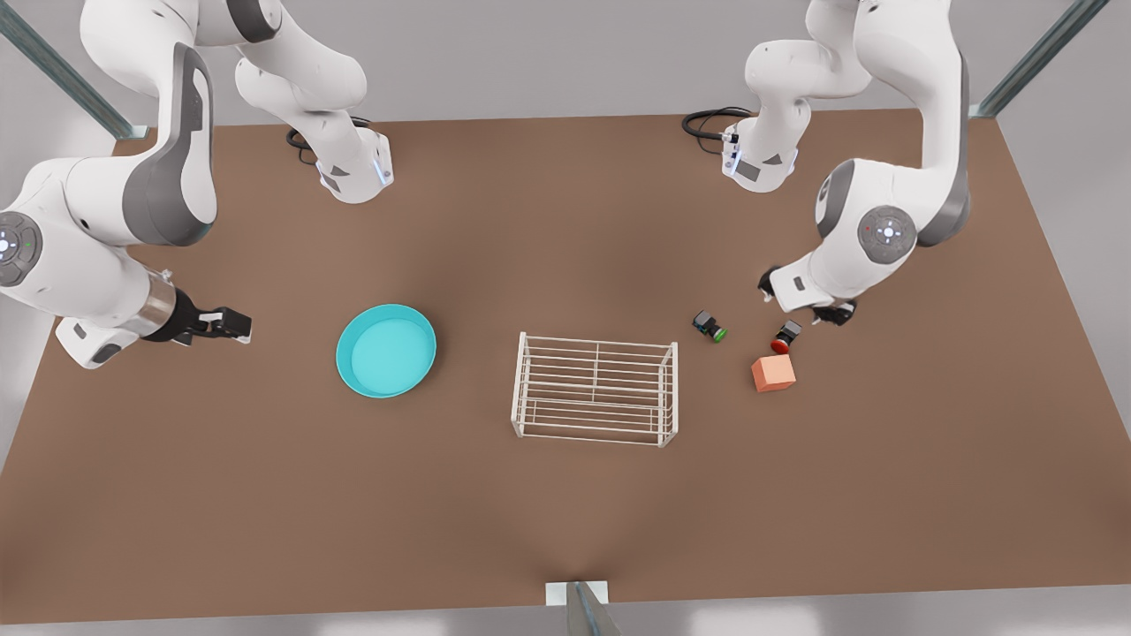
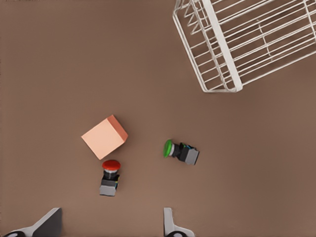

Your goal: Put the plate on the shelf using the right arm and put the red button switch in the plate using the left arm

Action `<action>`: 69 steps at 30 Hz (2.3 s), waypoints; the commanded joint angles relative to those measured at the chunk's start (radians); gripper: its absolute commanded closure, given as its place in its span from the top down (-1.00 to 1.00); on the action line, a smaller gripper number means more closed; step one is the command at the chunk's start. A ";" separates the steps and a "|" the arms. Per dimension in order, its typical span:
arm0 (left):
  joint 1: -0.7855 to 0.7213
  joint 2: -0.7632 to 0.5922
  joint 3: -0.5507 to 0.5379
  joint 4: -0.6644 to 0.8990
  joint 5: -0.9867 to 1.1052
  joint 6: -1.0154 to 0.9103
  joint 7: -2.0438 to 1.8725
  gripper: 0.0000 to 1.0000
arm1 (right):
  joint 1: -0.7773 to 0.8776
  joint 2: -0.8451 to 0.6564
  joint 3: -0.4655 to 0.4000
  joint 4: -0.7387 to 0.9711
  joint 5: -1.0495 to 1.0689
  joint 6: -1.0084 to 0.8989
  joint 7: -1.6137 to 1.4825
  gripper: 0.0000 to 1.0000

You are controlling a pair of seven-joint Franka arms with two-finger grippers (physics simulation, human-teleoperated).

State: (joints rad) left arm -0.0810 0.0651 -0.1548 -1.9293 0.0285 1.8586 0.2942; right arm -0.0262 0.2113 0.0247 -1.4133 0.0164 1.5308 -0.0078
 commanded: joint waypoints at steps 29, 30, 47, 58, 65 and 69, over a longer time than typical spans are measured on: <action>0.030 0.147 0.004 -0.241 0.037 0.312 -0.061 1.00 | -0.181 0.470 0.054 -0.072 0.263 0.238 -0.745 1.00; 0.032 0.153 0.004 -0.237 0.036 0.277 -0.061 1.00 | -0.179 0.470 0.052 -0.072 0.263 0.239 -0.759 1.00; 0.066 0.071 0.011 -0.465 -0.047 0.680 -0.032 1.00 | -0.155 0.436 0.118 -0.292 0.313 0.581 -1.006 0.86; 0.083 0.194 0.011 -0.422 -0.038 0.761 -0.020 1.00 | -0.167 0.332 0.132 -0.440 0.326 0.552 -1.100 0.85; 0.109 0.239 0.011 -0.419 -0.032 0.794 0.014 1.00 | -0.150 0.315 0.135 -0.509 0.366 0.585 -1.058 0.77; 0.115 0.243 0.009 -0.425 -0.032 0.794 0.034 1.00 | -0.129 0.316 0.136 -0.518 0.366 0.598 -0.937 0.75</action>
State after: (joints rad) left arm 0.0310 0.3085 -0.1456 -2.3539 -0.0060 2.6385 0.2872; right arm -0.1608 0.5279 0.1607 -1.9306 0.3794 2.1133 -0.9608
